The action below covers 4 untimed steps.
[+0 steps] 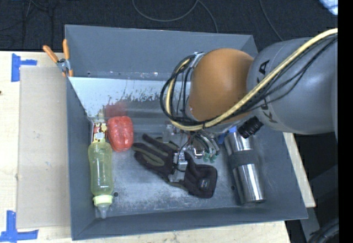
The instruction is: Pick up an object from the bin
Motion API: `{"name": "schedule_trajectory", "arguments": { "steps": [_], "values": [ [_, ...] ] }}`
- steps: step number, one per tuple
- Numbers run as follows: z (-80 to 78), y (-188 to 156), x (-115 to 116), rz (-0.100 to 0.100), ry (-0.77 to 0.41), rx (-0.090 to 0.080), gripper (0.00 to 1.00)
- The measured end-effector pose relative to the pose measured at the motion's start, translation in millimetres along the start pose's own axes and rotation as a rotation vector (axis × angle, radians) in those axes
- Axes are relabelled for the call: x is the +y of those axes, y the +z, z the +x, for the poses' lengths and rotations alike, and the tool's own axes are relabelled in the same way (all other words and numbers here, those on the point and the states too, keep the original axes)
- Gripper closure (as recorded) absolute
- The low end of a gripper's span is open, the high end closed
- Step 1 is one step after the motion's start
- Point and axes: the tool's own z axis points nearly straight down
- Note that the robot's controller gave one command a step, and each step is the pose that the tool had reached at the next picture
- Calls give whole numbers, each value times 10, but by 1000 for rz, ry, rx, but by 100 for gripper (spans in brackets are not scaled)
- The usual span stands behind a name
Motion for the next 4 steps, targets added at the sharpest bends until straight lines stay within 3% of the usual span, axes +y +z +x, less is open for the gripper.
{"name": "schedule_trajectory", "arguments": {
  "steps": [1, 2, 3, 4],
  "values": [
    [-16, -46, -5, -1, 3, -8, 0],
    [-129, 244, -59, -2, 62, -12, 0],
    [-74, 743, -178, 0, -2, -5, 0],
    [-520, 1118, 89, -4, 53, -14, 100]
  ]
}}
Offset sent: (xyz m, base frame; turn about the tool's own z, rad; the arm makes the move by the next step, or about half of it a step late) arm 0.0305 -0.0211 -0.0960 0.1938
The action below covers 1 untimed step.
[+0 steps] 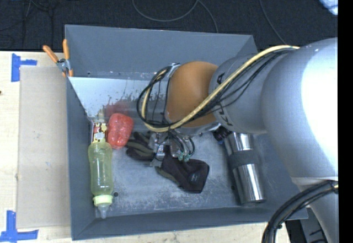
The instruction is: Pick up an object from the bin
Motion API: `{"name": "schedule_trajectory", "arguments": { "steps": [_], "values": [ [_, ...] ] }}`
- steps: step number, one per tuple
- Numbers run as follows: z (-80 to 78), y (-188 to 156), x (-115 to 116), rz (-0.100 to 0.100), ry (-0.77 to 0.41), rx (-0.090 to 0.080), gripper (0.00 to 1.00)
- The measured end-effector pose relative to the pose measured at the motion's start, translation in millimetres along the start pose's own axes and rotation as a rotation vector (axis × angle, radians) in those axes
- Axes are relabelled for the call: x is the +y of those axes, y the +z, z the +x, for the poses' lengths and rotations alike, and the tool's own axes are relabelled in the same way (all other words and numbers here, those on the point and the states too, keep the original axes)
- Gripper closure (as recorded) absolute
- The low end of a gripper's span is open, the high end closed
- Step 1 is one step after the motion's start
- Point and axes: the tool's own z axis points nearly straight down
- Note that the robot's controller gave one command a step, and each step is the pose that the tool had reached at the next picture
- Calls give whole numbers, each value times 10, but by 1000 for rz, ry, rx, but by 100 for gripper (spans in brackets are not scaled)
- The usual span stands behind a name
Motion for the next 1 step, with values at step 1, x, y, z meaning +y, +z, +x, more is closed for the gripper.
{"name": "schedule_trajectory", "arguments": {
  "steps": [1],
  "values": [
    [0, 0, -1, 0, 1, 0, 100]
  ]
}}
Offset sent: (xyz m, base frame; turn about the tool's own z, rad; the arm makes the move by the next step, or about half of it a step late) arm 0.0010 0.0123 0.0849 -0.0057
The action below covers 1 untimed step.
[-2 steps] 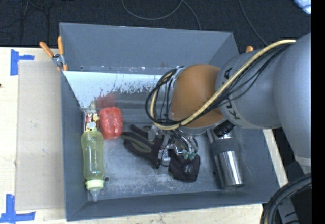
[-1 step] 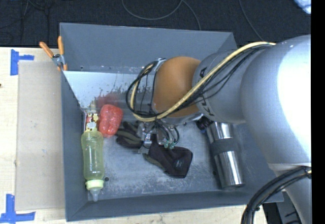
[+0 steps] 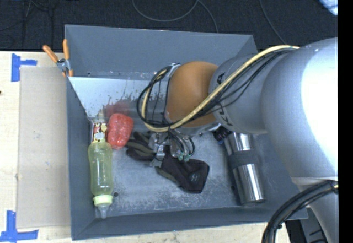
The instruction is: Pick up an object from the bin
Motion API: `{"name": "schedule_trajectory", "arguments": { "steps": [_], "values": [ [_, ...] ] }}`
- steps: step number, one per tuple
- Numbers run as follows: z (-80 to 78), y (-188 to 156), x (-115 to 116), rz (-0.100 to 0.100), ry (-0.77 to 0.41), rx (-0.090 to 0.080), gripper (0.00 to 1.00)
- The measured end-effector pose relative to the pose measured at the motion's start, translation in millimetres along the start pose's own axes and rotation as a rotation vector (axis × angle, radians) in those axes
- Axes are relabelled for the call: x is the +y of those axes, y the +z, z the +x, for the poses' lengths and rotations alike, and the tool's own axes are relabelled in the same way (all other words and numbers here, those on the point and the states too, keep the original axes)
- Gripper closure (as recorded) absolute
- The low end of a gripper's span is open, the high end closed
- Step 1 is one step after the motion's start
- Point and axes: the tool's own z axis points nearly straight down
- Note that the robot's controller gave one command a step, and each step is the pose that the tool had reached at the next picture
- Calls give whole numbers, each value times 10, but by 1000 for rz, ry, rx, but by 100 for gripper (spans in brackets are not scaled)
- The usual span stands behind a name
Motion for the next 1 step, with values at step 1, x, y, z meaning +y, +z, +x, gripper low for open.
{"name": "schedule_trajectory", "arguments": {
  "steps": [1],
  "values": [
    [23, -393, 52, 3, -5, 9, 100]
  ]
}}
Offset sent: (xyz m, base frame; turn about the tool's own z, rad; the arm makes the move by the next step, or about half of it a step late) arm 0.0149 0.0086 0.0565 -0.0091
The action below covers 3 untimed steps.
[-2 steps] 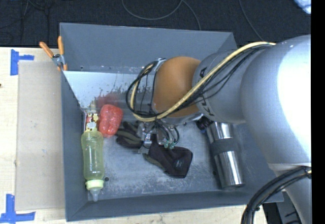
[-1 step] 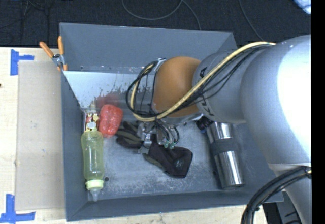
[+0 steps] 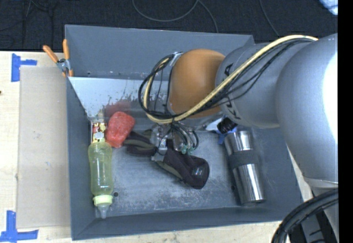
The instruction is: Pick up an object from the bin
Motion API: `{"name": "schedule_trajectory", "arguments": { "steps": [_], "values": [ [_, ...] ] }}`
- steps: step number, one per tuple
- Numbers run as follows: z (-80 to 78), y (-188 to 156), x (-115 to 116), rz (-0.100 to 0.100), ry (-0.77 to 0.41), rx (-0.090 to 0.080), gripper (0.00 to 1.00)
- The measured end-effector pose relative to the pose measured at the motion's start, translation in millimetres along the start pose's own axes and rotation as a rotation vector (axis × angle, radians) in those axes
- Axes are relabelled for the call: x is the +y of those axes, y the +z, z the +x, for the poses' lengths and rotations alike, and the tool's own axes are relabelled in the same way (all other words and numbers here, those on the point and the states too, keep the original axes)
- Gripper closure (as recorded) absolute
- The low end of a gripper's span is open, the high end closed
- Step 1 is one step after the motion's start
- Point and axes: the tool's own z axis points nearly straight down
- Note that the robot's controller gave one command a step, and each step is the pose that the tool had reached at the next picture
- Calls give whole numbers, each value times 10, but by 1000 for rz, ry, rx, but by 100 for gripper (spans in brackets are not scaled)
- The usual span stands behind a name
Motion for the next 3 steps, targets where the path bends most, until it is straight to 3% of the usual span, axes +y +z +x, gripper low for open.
{"name": "schedule_trajectory", "arguments": {
  "steps": [1, 2, 3],
  "values": [
    [-64, -453, 36, -3, -1, -12, 100],
    [41, -612, 17, -1, -8, -1, 100],
    [16, -1011, 41, -2, -4, -5, 100]
  ]
}}
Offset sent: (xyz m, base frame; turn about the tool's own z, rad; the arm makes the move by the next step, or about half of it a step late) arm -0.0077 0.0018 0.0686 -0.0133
